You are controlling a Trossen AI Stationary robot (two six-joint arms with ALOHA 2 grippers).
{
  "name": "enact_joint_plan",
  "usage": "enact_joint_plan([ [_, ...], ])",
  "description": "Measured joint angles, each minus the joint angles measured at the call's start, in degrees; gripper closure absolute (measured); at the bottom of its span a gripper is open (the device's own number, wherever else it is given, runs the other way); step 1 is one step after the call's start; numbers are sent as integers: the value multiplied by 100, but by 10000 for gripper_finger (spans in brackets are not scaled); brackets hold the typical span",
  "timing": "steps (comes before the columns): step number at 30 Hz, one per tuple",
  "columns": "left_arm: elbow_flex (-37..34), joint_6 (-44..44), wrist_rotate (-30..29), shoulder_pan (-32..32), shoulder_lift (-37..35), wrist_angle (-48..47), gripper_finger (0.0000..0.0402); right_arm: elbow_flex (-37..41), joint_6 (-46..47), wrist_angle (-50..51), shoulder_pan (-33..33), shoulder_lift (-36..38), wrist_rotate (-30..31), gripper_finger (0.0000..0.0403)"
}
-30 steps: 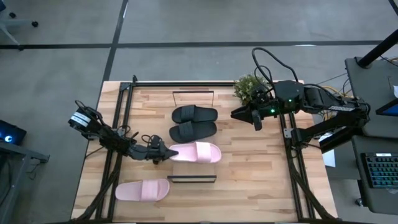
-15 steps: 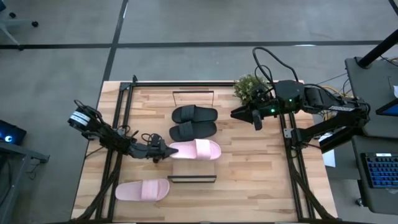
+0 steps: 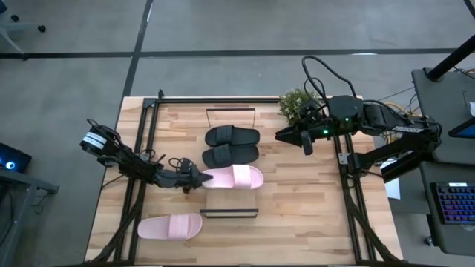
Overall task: Pick and place slides into the shelf
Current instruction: Put the right light pink slide on the shelf
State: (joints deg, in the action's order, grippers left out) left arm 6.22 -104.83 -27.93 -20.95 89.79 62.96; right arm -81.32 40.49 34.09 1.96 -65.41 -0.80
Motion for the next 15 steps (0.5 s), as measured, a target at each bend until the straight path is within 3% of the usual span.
enact_joint_plan([
  [6, -11, 31, 78, 7, -88, 43, 195, 0, -4, 0, 1, 0, 0, 300],
  [15, -11, 143, 406, 13, -161, -249, 187, 0, -42, 0, 1, 0, -7, 303],
])
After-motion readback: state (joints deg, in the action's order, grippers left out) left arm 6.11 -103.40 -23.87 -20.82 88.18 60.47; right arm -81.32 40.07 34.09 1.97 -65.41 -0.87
